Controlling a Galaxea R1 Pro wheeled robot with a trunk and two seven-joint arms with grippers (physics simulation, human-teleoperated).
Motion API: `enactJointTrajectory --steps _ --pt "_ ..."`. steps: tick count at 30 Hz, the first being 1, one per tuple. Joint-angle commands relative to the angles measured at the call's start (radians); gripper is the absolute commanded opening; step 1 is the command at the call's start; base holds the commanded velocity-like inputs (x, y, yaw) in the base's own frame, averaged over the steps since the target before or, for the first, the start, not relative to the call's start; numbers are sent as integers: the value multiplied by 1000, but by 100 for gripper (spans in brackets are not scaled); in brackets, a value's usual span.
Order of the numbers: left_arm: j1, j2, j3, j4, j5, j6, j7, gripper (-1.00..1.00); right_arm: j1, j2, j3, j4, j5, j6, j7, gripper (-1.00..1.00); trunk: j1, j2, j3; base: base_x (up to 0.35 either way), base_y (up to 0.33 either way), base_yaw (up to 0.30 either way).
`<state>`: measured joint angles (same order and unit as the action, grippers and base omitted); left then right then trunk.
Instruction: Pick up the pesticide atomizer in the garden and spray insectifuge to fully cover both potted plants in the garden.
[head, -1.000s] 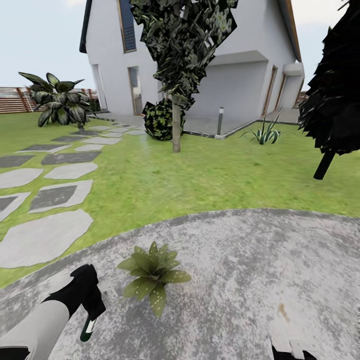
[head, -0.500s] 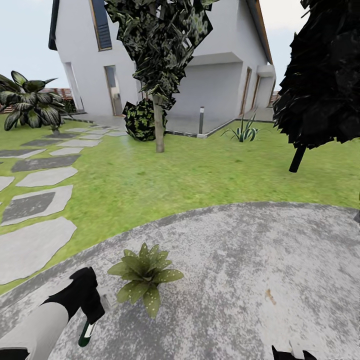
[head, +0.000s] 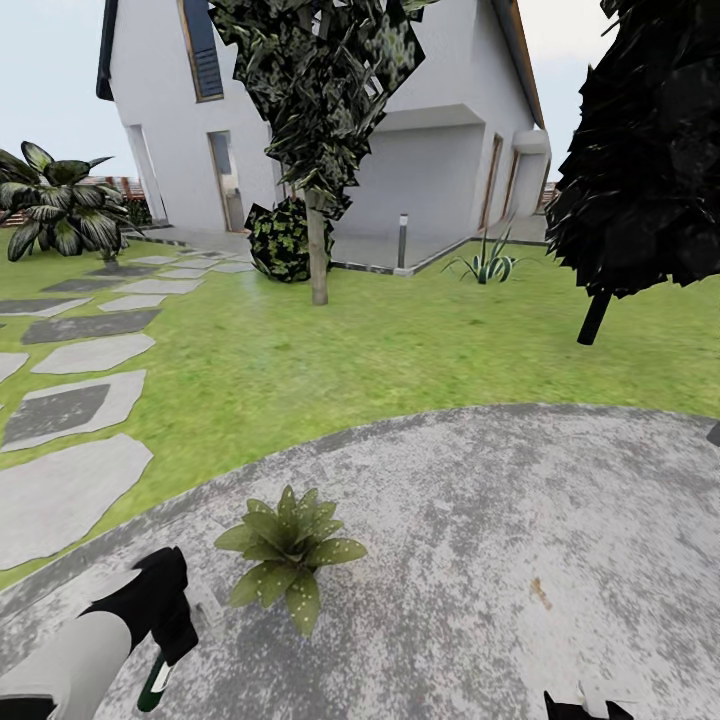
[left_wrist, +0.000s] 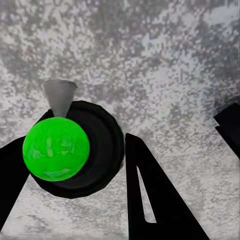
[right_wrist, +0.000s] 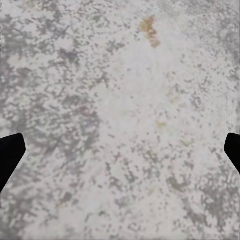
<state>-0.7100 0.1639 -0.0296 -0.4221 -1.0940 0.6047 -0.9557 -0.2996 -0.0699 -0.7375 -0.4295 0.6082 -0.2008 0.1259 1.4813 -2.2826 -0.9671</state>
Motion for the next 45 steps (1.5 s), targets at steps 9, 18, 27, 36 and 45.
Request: enactJointTrajectory --steps 9,18,27,36,45 --pt "-1 -3 -3 -3 3 10 -5 -100 -1 1 -8 0 5 -4 8 100 0 0 6 0 0 -181" --pt "-1 -2 -3 -3 2 9 -5 -100 -1 1 -8 0 5 -5 8 100 0 0 9 -8 155 -79" --pt "0 -3 -4 -2 0 9 -5 -100 -1 2 -8 0 5 -5 8 100 0 0 9 -77 265 0" --pt "0 -7 -4 -3 2 9 -5 -100 -1 2 -8 0 5 -5 8 100 0 0 9 -23 9 0" --pt "32 25 1 26 6 6 -3 -100 -1 2 -8 1 5 -5 8 100 0 0 9 -1 0 0"
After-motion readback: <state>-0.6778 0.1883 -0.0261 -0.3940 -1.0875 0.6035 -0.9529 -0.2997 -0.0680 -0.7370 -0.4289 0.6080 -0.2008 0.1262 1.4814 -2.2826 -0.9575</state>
